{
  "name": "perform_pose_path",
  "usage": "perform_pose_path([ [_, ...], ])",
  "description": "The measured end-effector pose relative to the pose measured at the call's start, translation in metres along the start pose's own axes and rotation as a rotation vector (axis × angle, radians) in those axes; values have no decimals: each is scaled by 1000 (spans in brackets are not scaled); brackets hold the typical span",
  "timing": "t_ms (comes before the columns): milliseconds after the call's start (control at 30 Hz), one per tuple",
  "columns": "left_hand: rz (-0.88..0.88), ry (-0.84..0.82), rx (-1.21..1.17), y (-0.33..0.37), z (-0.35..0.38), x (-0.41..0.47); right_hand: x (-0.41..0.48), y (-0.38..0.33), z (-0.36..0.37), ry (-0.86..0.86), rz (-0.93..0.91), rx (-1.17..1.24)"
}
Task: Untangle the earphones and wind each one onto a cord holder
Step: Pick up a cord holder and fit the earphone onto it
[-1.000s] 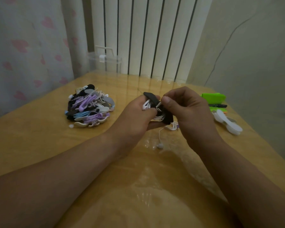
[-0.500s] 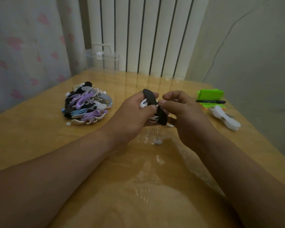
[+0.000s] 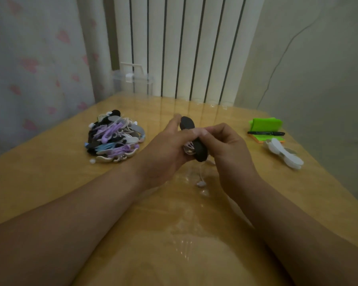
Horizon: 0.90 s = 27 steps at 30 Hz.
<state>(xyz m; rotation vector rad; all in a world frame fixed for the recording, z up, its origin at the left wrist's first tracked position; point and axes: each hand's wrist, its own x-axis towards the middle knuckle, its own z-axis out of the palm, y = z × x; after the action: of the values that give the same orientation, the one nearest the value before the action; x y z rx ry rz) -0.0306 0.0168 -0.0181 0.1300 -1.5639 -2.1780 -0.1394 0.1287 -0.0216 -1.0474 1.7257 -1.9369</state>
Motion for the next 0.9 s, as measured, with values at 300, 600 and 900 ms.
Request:
perform_pose_path([
  [300,82,366,570,31,-14,-17,-1,-7,-5,73,49,-132],
  [600,108,682,908,109,-94,-5,-1,-8,-8,37,25,-139],
  [900,-159,466,1489,74,-177,9,4,-13,-14,106,11,-113],
])
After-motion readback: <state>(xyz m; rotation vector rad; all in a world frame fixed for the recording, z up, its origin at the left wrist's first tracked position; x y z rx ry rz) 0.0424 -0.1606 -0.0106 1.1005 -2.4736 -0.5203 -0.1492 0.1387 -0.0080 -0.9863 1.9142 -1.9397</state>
